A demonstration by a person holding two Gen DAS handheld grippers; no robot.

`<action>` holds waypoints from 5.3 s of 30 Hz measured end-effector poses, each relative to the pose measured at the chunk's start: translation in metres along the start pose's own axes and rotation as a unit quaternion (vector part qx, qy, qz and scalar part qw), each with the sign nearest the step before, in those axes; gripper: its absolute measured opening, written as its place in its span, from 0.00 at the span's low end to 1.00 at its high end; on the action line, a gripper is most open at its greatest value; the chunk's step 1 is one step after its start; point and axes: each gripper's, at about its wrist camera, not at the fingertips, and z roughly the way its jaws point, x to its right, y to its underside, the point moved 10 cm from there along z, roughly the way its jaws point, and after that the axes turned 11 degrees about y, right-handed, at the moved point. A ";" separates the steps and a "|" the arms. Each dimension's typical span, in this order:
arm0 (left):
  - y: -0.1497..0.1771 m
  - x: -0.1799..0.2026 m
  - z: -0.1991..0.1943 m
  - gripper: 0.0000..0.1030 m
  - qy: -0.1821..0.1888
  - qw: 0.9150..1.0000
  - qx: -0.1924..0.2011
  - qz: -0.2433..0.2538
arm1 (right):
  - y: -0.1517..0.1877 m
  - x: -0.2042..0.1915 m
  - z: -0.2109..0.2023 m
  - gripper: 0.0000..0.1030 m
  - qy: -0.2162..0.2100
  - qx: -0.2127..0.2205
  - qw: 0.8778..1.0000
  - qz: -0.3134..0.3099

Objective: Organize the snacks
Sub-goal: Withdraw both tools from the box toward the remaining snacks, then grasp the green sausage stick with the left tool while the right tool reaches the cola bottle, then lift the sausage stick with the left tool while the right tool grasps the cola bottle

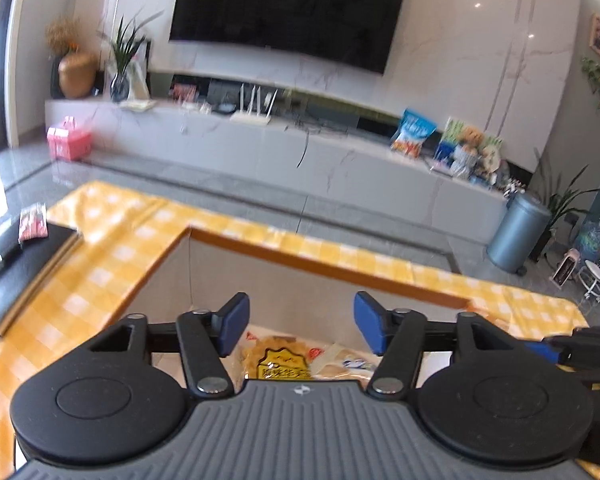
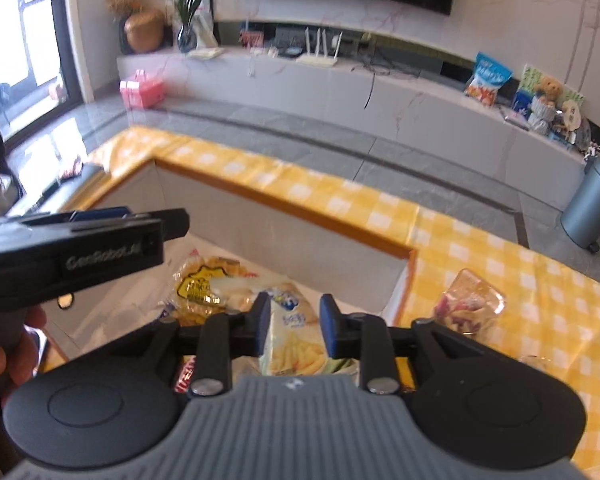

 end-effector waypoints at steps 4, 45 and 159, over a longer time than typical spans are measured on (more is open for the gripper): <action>-0.003 0.023 -0.020 0.73 0.022 0.999 0.015 0.019 | 0.001 0.025 -0.027 0.32 0.020 0.040 0.999 0.031; 0.166 0.214 0.100 0.49 0.199 0.956 -0.206 0.063 | 0.189 0.268 -0.012 0.42 0.149 -0.095 0.954 0.242; 0.208 0.134 0.046 0.25 0.107 0.965 -0.234 0.055 | 0.165 0.123 0.041 0.28 0.000 -0.142 0.984 0.104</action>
